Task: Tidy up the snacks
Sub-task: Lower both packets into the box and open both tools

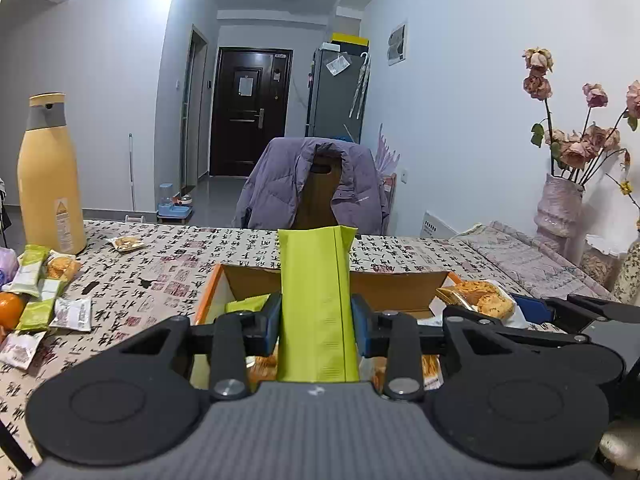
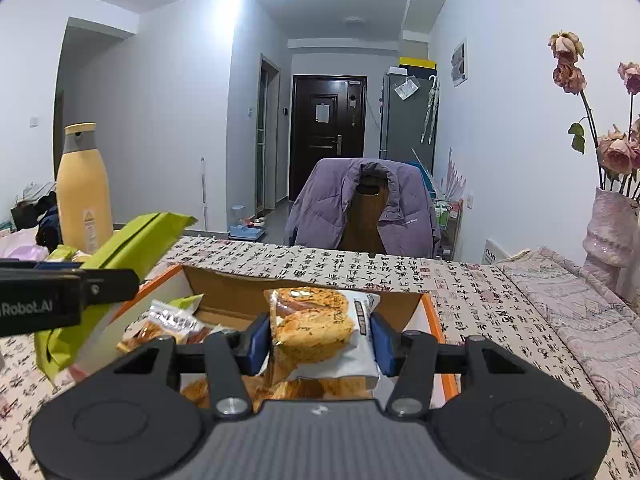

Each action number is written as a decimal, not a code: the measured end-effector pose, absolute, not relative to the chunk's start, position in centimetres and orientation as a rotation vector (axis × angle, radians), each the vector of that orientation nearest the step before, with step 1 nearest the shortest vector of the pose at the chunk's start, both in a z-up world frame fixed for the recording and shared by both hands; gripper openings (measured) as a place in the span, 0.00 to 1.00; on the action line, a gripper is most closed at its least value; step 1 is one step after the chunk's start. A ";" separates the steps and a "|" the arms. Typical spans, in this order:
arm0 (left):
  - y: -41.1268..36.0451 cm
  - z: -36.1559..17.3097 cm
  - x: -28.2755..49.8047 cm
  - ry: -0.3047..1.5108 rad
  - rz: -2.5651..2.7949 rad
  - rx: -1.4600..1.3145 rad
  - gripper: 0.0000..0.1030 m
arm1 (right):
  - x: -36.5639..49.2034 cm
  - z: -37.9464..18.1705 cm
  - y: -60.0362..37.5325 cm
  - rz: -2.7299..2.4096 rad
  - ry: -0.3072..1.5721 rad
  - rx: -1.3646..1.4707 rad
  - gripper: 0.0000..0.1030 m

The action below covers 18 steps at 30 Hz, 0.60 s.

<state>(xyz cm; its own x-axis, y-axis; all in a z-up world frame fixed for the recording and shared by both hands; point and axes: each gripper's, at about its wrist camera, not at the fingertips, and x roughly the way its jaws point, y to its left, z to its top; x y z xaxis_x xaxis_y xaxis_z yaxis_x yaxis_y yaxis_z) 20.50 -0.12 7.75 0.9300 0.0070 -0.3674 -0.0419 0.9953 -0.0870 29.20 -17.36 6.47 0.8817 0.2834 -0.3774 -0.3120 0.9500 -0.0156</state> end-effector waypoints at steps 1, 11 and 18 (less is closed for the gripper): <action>-0.1 7.7 21.0 0.377 0.027 -0.094 0.35 | 29.7 6.5 -17.3 0.309 0.380 -0.073 0.49; 0.2 5.4 25.1 0.381 0.054 -0.096 0.35 | 32.8 4.7 -16.9 0.284 0.341 -0.037 0.50; 1.6 3.7 26.1 0.423 0.026 -0.125 0.36 | 33.0 3.6 -17.3 0.312 0.384 -0.018 0.64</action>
<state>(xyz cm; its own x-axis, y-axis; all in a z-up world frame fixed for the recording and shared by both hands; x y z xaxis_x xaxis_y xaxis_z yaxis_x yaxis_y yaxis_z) 26.11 1.64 3.65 0.9115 -0.0005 -0.4113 -0.0515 0.9920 -0.1154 32.99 -17.26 3.63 0.8801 0.2957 -0.3715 -0.3027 0.9522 0.0410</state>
